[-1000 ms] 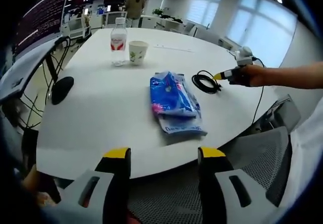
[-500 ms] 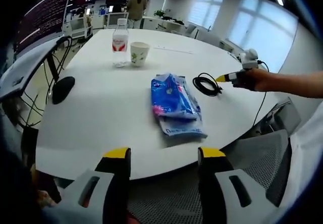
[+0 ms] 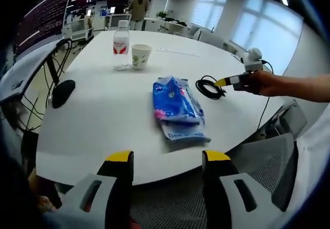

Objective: Arrange the tabletop items into an orderly group along one side of the table until the central work area is clear of visible clutter.

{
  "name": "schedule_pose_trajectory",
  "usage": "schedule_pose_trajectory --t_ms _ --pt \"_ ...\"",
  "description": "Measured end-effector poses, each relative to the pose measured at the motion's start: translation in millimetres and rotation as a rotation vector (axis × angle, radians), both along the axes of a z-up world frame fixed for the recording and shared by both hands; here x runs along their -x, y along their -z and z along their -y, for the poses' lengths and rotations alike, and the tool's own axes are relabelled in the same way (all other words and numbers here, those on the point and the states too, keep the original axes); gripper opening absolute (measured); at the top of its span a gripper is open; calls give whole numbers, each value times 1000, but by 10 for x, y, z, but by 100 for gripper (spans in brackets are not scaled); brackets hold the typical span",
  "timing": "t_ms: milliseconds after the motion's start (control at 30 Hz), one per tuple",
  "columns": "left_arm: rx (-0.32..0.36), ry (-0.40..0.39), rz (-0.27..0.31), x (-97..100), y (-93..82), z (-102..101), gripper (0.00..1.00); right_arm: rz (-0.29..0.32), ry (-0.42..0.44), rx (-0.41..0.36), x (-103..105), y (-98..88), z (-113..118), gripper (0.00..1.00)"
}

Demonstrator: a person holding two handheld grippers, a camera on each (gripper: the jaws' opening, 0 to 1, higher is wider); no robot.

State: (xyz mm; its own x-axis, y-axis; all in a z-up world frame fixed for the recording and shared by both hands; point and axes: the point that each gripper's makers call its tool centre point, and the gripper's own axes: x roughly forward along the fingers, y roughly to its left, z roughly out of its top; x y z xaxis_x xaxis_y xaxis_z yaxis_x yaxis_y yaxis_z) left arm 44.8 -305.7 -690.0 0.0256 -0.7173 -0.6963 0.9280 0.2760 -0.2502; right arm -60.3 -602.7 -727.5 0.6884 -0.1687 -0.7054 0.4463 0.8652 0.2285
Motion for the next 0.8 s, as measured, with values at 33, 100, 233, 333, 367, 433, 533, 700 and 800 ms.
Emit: schedule_pose_trajectory --t_ms 33,100,233,333,367,433,533,700,800 --pt "1 -2 0 -4 -1 -4 53 0 -6 0 -16 1 -15 7" --pt "2 -7 -1 -14 -5 -12 53 0 -18 -2 -42 30 -21 7" --pt "3 -11 -3 -16 1 -18 53 3 -53 -1 -141 44 -56 7" --pt "3 -11 -2 -16 0 -23 53 1 -67 -2 -189 53 -78 7" --pt "5 -13 -3 -17 -3 -23 53 3 -72 -5 -209 63 -83 7" --pt "5 -15 -2 -32 -1 -24 53 3 -85 -4 -244 74 -98 7" --pt "6 -19 -4 -43 2 -24 53 11 -105 -2 -293 72 -128 7" --pt "7 -26 -5 -68 6 -25 53 11 -123 -7 -364 121 -192 7" --pt "7 -28 -3 -76 6 -20 53 14 -139 -9 -403 128 -229 8"
